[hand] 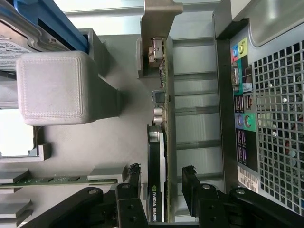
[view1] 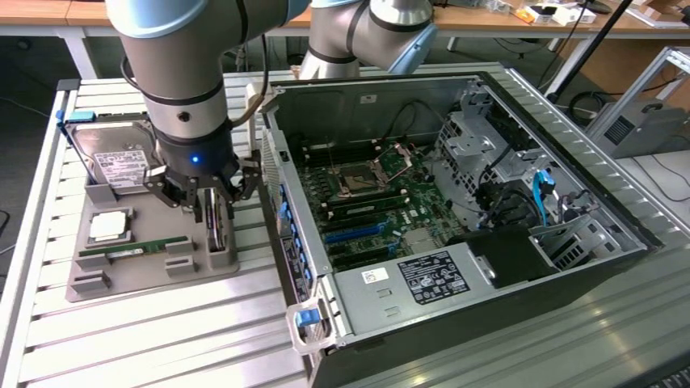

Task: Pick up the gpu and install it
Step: 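Pick up the gpu and move the gpu toward the slot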

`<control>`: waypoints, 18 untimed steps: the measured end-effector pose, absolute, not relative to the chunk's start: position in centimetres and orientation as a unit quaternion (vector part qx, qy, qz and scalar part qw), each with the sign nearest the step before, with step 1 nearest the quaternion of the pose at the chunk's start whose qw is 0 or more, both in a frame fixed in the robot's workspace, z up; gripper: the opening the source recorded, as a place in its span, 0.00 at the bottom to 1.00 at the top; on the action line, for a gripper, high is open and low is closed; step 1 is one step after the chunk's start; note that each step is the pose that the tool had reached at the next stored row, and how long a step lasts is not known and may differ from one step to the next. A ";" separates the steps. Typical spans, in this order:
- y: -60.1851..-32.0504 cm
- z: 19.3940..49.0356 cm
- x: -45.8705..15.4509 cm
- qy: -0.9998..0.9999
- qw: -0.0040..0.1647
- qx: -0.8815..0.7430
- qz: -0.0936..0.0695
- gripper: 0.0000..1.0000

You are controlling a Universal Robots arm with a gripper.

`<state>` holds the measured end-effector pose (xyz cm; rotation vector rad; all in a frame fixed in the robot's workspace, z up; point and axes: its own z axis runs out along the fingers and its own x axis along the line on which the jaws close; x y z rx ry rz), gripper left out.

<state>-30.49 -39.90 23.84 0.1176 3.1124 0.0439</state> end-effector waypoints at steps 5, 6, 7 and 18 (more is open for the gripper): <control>-39.9 23.7 -30.5 0.999 0.013 0.038 0.014 0.48; -39.9 23.7 -30.5 0.999 0.013 0.038 0.014 0.48; -39.9 23.7 -30.5 0.999 0.013 0.038 0.014 0.48; -39.8 23.4 -30.5 0.999 0.013 0.038 0.014 0.48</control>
